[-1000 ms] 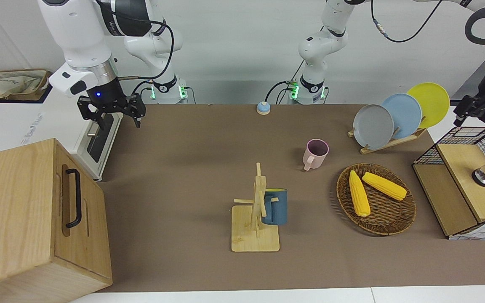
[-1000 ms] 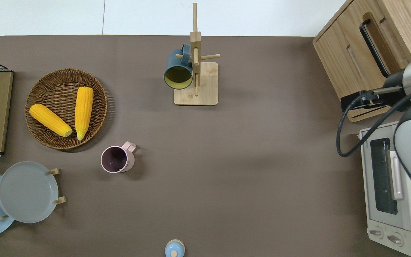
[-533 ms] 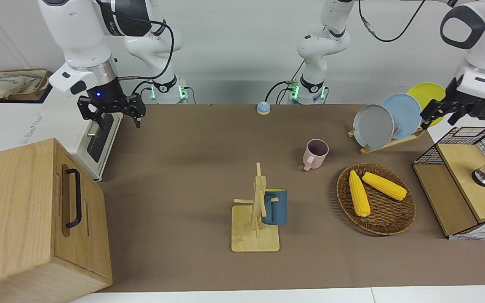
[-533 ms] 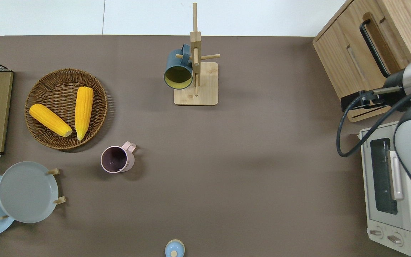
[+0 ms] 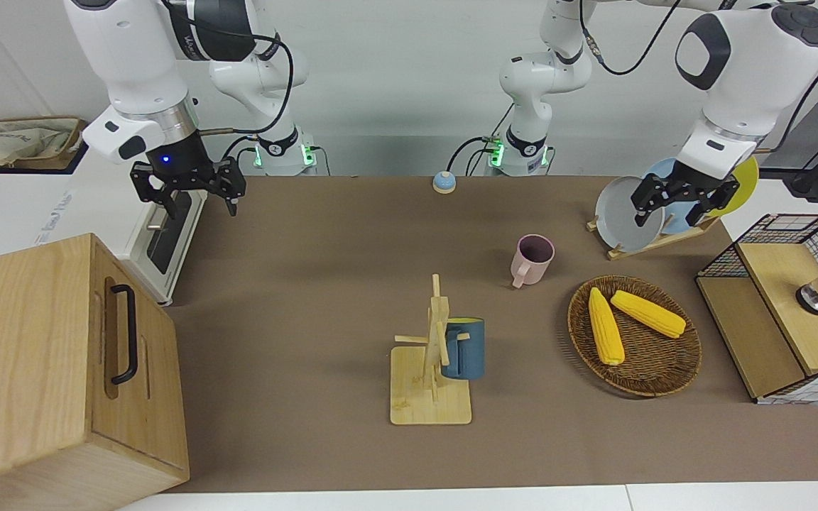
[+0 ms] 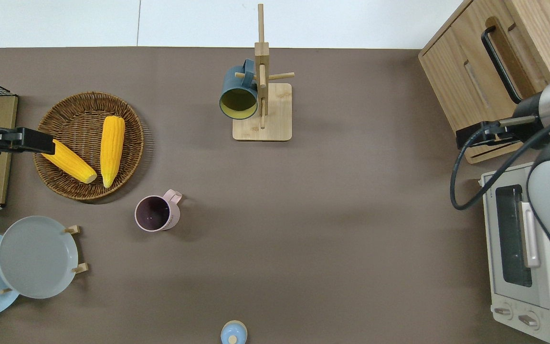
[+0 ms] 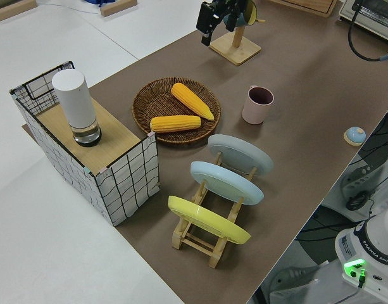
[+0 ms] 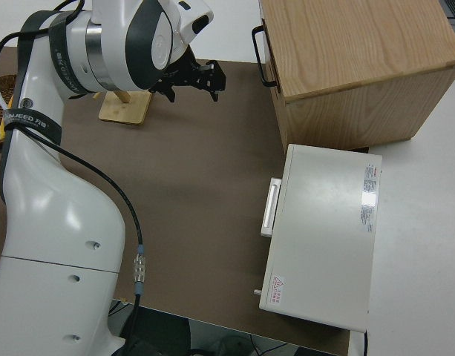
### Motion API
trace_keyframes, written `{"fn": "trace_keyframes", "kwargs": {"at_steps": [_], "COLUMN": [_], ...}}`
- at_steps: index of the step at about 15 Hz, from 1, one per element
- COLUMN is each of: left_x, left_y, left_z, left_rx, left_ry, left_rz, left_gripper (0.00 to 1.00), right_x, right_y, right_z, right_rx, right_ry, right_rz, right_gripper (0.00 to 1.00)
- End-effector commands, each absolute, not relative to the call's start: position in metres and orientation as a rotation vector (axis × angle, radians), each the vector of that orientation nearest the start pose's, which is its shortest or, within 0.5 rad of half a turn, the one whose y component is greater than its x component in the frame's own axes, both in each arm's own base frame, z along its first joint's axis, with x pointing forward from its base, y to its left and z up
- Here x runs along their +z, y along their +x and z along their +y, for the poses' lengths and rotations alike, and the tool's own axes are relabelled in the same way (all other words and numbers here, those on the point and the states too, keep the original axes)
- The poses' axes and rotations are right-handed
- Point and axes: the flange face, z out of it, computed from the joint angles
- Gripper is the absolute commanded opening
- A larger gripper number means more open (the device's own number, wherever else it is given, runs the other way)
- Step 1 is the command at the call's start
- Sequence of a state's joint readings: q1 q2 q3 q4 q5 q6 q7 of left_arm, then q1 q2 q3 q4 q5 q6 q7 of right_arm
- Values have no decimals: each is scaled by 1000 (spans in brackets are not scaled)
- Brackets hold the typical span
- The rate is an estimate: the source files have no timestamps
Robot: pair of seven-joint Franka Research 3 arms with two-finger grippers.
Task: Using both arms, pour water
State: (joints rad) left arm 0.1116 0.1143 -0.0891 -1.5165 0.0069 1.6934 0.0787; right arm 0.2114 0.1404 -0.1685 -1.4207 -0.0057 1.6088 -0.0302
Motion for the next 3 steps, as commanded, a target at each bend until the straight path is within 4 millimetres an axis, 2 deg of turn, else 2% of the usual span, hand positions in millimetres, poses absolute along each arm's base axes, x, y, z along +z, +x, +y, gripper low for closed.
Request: {"fn": "trace_keyframes", "kwargs": {"at_steps": [1,3], "left_x": [597,597], "left_y": [593,592], "left_z": [-2,-13], "left_rx": [-34,-26], "left_ry": [-3156,-3155], "left_rz": [141,170], "left_gripper": [1000,1000], "right_x": [622,622], "right_y": [597,597], "right_z": [32,32], "right_rx": [-75,-75], "right_ry": [-3143,-3143], "right_rz": [-133,-133], "right_gripper": [992,992]}}
